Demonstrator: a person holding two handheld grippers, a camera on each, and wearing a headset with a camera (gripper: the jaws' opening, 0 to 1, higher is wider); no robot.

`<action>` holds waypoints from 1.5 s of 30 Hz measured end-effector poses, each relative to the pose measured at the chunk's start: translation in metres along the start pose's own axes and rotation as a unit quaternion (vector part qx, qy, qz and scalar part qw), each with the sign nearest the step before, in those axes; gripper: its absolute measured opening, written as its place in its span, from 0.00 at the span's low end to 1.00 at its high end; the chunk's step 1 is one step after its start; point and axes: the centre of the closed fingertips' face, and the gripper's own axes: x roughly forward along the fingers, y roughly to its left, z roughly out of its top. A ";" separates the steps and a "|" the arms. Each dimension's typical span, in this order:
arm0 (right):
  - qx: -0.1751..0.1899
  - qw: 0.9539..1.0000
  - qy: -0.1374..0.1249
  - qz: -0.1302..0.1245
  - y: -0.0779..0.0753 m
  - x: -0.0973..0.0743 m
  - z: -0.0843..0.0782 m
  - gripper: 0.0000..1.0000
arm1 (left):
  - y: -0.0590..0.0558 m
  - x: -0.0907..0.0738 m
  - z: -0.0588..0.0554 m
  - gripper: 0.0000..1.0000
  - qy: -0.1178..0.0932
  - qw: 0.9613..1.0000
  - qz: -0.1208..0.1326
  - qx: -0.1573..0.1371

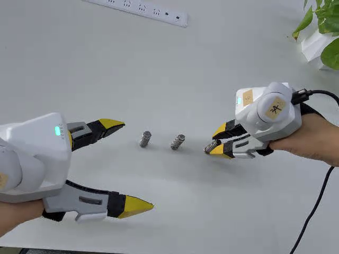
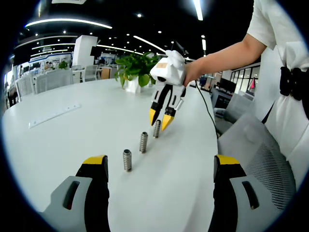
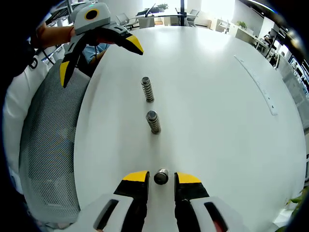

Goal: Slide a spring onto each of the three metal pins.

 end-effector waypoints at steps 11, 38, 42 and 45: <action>0.033 0.998 -0.043 -0.018 -0.001 -0.021 0.001 0.28 | 0.000 -0.008 0.001 0.92 0.006 1.000 0.012 0.016; 0.126 0.961 -0.229 -0.095 0.057 -0.087 -0.043 0.75 | -0.001 -0.035 -0.009 0.99 0.025 0.997 0.066 0.044; 0.124 0.954 -0.250 -0.108 0.063 -0.086 -0.043 0.86 | 0.000 -0.037 -0.008 0.99 0.019 0.996 0.075 0.047; 0.128 0.950 -0.261 -0.112 0.067 -0.085 -0.045 0.93 | 0.000 -0.038 -0.013 0.99 0.026 0.995 0.080 0.050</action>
